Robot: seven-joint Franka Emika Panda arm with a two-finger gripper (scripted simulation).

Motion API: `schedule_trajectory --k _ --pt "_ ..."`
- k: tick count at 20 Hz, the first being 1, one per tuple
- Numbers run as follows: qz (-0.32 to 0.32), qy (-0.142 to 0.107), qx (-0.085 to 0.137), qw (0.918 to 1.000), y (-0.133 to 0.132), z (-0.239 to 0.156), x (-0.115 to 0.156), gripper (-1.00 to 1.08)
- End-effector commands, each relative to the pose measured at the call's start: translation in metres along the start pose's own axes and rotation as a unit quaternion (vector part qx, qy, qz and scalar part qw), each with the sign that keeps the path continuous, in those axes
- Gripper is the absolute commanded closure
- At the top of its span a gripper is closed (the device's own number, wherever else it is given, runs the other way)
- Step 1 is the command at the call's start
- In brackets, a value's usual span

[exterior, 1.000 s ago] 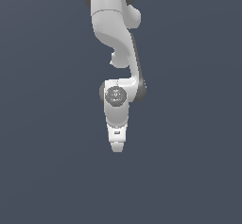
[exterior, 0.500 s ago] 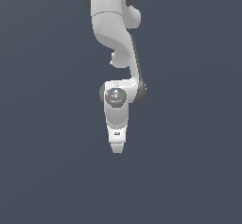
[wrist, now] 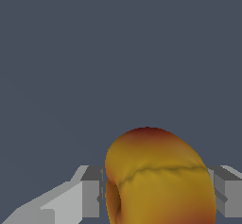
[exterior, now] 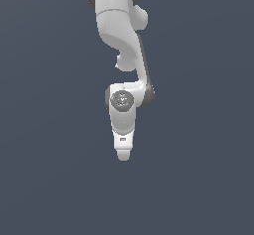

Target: Pick up the object and move it to a goal position.

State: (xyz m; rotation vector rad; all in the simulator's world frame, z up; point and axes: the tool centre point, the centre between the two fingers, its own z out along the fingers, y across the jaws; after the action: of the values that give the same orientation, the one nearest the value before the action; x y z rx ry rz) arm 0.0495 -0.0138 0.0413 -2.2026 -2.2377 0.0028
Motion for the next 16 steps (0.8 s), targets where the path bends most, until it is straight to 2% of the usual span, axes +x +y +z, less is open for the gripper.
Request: schedule_trajectory --k 1,7,16 --pt "0.0 0.0 -0.001 1.0 0.003 -0.011 0.003 1.08" --pt "-0.001 0.0 -0.001 1.0 0.01 -0.052 0.016 1.08" --pt "-0.001 0.001 -0.001 1.0 0.026 -0.143 0.044 1.08"
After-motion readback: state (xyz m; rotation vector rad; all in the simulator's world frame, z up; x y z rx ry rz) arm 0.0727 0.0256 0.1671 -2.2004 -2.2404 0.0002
